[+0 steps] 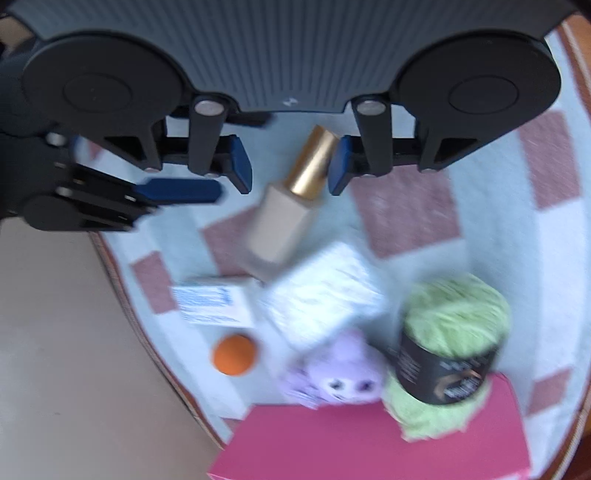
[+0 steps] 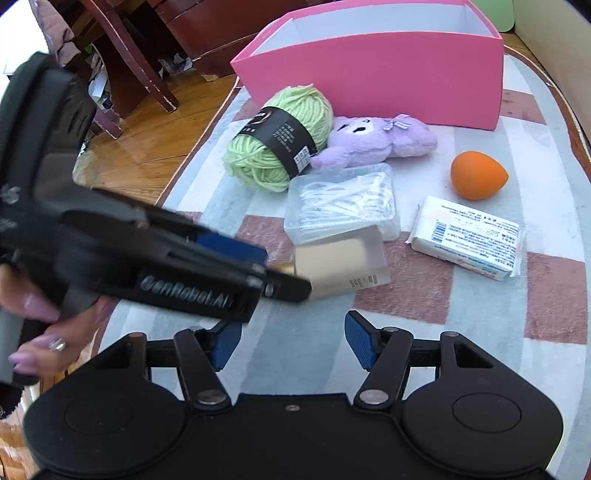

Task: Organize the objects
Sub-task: 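Move the left tool back toward the gold-capped foundation bottle, then close the left gripper on the foundation bottle's gold cap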

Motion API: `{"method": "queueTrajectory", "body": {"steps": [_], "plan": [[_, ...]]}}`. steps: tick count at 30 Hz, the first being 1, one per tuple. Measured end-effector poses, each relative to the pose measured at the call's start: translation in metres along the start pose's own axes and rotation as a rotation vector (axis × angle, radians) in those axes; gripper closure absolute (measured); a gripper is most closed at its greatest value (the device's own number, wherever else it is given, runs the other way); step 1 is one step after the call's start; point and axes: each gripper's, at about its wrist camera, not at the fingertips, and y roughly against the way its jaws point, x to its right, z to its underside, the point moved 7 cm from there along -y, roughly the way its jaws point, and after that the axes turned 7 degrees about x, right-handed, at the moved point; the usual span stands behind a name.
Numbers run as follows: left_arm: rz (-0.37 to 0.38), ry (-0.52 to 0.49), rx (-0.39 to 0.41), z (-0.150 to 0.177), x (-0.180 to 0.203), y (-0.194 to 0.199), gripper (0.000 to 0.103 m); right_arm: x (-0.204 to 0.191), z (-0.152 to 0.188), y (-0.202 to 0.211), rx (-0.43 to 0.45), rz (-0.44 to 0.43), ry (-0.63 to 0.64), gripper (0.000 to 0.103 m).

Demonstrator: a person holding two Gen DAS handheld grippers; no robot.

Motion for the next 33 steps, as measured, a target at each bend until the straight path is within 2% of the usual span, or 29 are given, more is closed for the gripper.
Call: {"method": "queueTrajectory", "body": {"steps": [1, 6, 10, 15, 20, 22, 26, 29, 33], "plan": [[0.009, 0.005, -0.003, 0.001, 0.004, 0.000, 0.067, 0.001, 0.000, 0.000, -0.003, 0.001, 0.002, 0.036], [0.031, 0.010, 0.006, 0.001, 0.014, -0.002, 0.068, 0.003, 0.001, 0.003, -0.010, 0.000, 0.023, 0.036], [0.080, 0.082, -0.004, 0.001, 0.012, -0.005, 0.070, 0.005, 0.001, 0.003, -0.015, 0.013, 0.021, 0.036], [0.085, 0.080, -0.001, 0.003, 0.018, -0.007, 0.073, 0.006, 0.002, 0.000, -0.018, 0.031, 0.014, 0.036], [0.072, 0.063, 0.019, 0.004, 0.024, -0.006, 0.073, 0.000, 0.005, -0.004, -0.008, 0.084, 0.078, 0.036], [0.086, 0.078, 0.027, 0.003, 0.024, -0.005, 0.073, -0.004, 0.004, -0.002, 0.026, 0.090, 0.099, 0.036], [0.102, 0.122, 0.058, 0.000, 0.017, 0.002, 0.073, 0.000, 0.003, -0.007, 0.037, 0.135, 0.112, 0.035], [0.065, 0.115, 0.086, -0.001, 0.011, 0.006, 0.073, 0.006, 0.003, -0.010, 0.036, 0.151, 0.100, 0.035], [0.068, 0.148, 0.090, -0.003, 0.002, 0.005, 0.069, 0.010, 0.003, -0.009, 0.039, 0.149, 0.088, 0.035]]}}
